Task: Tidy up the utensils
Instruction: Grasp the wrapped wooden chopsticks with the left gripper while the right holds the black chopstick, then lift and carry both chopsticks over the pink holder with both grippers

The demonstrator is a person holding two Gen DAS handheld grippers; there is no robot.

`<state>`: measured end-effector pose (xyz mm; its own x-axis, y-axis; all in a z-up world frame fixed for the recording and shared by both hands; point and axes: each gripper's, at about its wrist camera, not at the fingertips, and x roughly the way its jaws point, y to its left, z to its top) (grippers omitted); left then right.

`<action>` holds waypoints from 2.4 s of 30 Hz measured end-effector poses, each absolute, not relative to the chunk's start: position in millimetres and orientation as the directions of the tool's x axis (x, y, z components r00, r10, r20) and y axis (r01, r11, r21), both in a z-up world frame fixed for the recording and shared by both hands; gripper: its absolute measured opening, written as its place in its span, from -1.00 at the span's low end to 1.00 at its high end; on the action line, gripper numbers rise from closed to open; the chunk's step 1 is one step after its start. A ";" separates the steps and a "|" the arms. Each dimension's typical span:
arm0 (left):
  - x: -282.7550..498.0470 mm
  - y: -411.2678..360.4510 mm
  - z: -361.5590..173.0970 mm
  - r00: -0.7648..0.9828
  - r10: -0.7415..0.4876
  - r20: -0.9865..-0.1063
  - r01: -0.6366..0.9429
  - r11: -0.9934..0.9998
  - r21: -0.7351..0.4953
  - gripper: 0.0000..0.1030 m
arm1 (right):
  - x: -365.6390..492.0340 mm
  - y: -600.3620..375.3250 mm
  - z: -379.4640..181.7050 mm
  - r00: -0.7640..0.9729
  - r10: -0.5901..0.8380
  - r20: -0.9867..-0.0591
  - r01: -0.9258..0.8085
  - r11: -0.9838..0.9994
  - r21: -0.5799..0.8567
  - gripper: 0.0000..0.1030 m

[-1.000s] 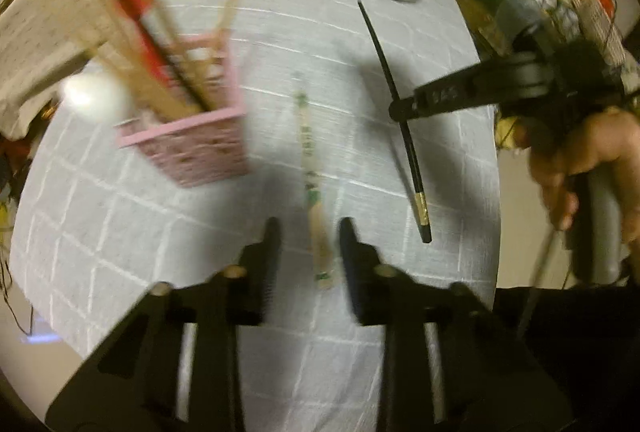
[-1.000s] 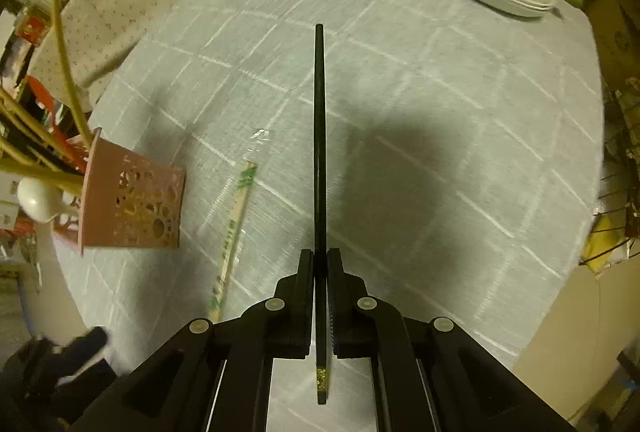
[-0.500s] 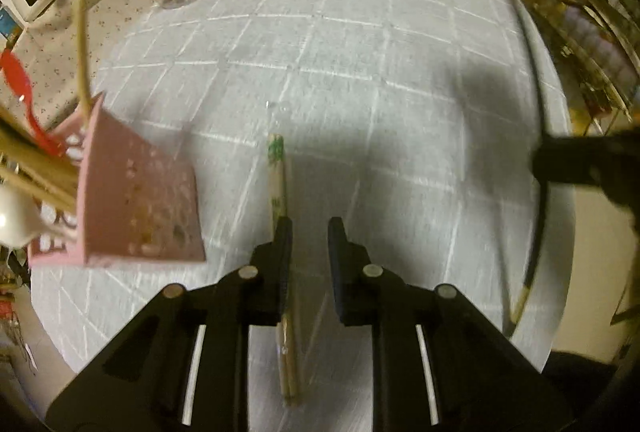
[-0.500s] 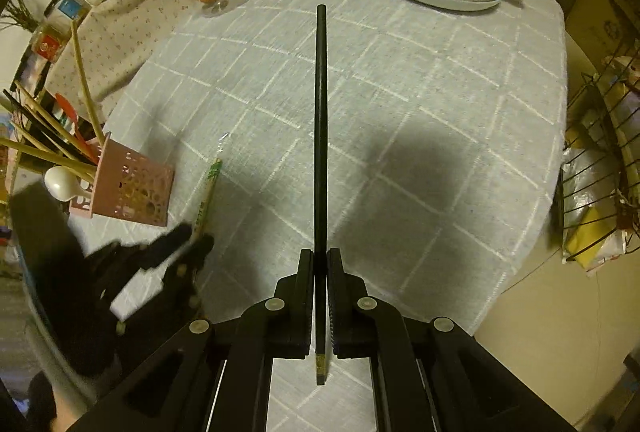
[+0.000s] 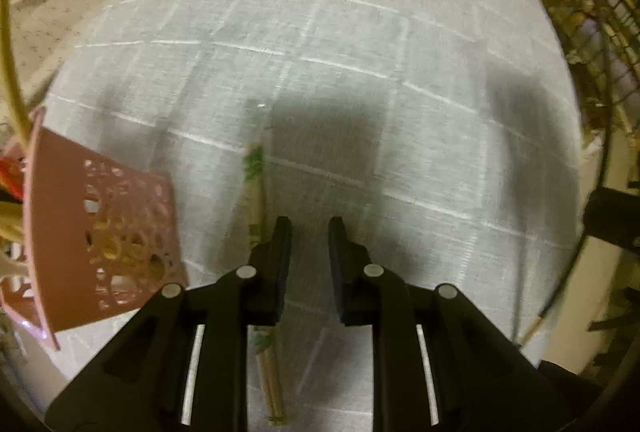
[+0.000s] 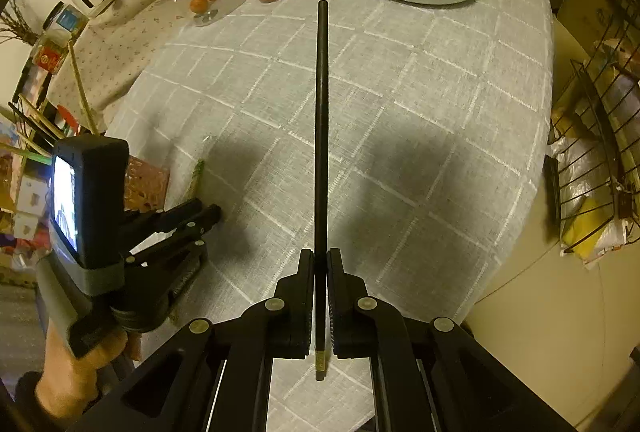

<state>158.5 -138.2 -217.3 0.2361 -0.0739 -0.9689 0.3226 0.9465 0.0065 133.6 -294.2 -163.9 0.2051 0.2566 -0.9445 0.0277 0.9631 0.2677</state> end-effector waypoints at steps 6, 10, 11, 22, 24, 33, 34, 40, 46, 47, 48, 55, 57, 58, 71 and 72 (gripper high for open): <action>160.4 -137.7 -205.4 0.284 -0.006 -0.959 0.327 0.940 0.091 -0.59 | 135.5 -294.5 -164.8 0.206 0.261 -0.943 0.032 0.961 0.273 -0.88; 166.2 -133.8 -212.1 0.272 0.046 -0.961 0.291 0.948 0.128 -0.12 | 136.1 -295.8 -166.7 0.204 0.265 -0.942 0.032 0.960 0.277 -0.88; 166.9 -133.0 -215.4 0.258 0.037 -0.965 0.286 0.951 0.113 -0.05 | 136.0 -296.2 -166.6 0.205 0.266 -0.942 0.032 0.960 0.278 -0.88; 161.3 -129.2 -225.7 0.191 -0.094 -0.977 0.295 0.955 -0.034 -0.45 | 136.7 -298.7 -167.5 0.203 0.264 -0.943 0.044 0.960 0.278 -0.88; 163.2 -129.3 -227.5 0.181 -0.102 -0.978 0.293 0.955 -0.045 -0.68 | 136.4 -298.3 -167.1 0.204 0.264 -0.943 0.045 0.959 0.279 -0.88; 131.8 -141.9 -202.5 0.243 -0.140 -0.960 0.338 0.940 -0.051 -0.79 | 129.6 -295.5 -154.0 0.247 0.262 -0.933 0.053 0.957 0.284 -0.88; 125.1 -142.0 -193.5 0.262 -0.162 -0.951 0.354 0.933 -0.061 -0.79 | 127.6 -294.5 -150.4 0.257 0.261 -0.931 0.052 0.958 0.283 -0.88; 99.5 -124.6 -143.1 0.370 -0.249 -0.895 0.419 0.905 -0.079 -0.79 | 116.0 -288.8 -126.0 0.323 0.257 -0.911 0.030 0.959 0.282 -0.88; 86.1 -97.1 -97.1 0.473 -0.356 -0.806 0.458 0.881 -0.120 -0.79 | 98.6 -281.7 -92.3 0.429 0.245 -0.869 0.001 0.962 0.272 -0.88; 81.7 -90.9 -86.7 0.495 -0.377 -0.783 0.463 0.877 -0.129 -0.79 | 96.0 -279.2 -85.6 0.450 0.240 -0.860 -0.006 0.964 0.266 -0.88; 79.9 -88.6 -81.3 0.509 -0.390 -0.768 0.466 0.874 -0.135 -0.79 | 94.5 -276.5 -79.7 0.468 0.236 -0.852 -0.014 0.966 0.259 -0.88; 65.1 -41.3 -20.4 0.675 -0.489 -0.552 0.476 0.861 -0.180 -0.79 | 92.9 -257.3 -45.7 0.558 0.222 -0.799 -0.078 0.973 0.216 -0.88; 68.1 -27.2 -14.5 0.713 -0.487 -0.504 0.458 0.868 -0.191 -0.79 | 94.5 -250.2 -40.8 0.566 0.228 -0.793 -0.097 0.973 0.210 -0.88; 71.4 -21.1 -13.6 0.733 -0.481 -0.482 0.445 0.874 -0.195 -0.79 | 94.0 -248.0 -39.6 0.567 0.232 -0.791 -0.104 0.972 0.211 -0.88; 111.8 4.6 -45.0 0.887 -0.330 -0.324 0.289 0.943 -0.167 -0.79 | 104.3 -204.6 -39.0 0.546 0.270 -0.793 -0.178 0.963 0.205 -0.88; 113.3 3.9 -46.8 0.891 -0.321 -0.321 0.281 0.946 -0.164 -0.79 | 104.9 -202.9 -39.9 0.543 0.271 -0.795 -0.180 0.962 0.205 -0.88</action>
